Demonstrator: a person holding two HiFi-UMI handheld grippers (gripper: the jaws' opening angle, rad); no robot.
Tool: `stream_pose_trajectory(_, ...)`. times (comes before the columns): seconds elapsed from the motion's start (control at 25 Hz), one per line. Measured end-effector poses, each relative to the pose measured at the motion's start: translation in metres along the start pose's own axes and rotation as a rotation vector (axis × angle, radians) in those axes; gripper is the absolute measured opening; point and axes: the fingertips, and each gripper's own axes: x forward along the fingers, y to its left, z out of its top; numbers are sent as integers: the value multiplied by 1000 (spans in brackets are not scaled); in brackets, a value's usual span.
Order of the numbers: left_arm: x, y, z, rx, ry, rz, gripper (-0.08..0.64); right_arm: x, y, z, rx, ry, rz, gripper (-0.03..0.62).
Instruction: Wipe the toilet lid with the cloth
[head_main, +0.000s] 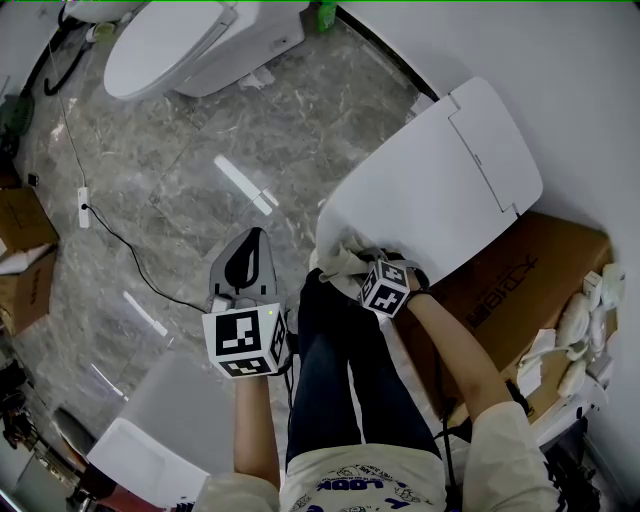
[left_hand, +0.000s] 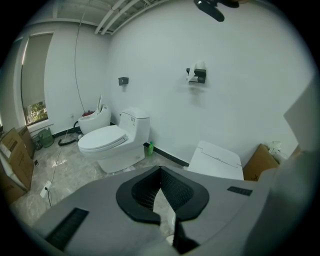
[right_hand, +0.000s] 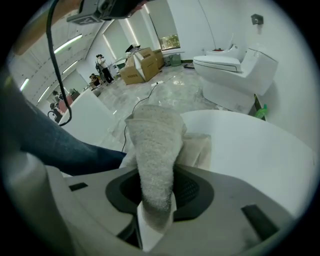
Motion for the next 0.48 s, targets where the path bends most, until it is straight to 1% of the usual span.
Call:
stream_pose_trajectory(0.12, 6, -9, 2, 8, 2, -12, 3, -7, -14, -13, -34, 13, -3, 115)
stream_pose_trajectory(0.24, 13, -21, 4, 16, 4, -25, 3, -18, -35, -28, -27, 14, -19, 115)
stream_pose_trajectory(0.36, 18, -30, 6, 27, 7, -38, 3, -29, -61, -42, 14, 7, -49, 115)
stream_pose_trajectory(0.48, 24, -38, 7, 36, 13, -48, 3, -42, -90, -57, 97, -15, -88, 115)
